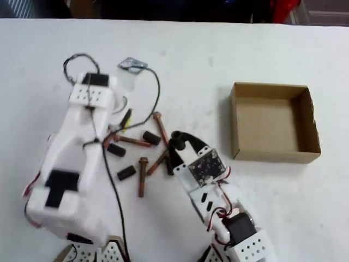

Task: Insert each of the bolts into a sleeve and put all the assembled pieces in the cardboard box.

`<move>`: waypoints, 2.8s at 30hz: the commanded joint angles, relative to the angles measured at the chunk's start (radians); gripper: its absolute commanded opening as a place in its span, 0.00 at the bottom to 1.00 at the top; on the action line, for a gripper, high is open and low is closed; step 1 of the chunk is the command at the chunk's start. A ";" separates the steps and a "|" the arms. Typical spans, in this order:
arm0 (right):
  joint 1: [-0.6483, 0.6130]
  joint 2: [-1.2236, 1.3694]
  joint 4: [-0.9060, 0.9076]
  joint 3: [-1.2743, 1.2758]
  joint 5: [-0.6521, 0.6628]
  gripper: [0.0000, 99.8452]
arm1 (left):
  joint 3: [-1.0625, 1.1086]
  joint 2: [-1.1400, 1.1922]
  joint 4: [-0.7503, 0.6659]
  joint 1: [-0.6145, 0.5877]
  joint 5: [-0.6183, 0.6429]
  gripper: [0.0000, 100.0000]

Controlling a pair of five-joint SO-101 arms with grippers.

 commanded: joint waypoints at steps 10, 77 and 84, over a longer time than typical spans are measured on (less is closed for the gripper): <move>-0.085 -0.015 -0.027 -0.006 -0.121 0.02 | 0.321 -0.579 -0.123 -0.008 0.014 0.02; -0.094 -0.015 -0.120 0.008 -0.276 0.02 | 1.148 -1.715 -0.968 0.415 0.681 0.02; -0.093 -0.016 -0.128 0.008 -0.172 0.02 | 1.152 -1.718 -0.962 0.420 0.681 0.02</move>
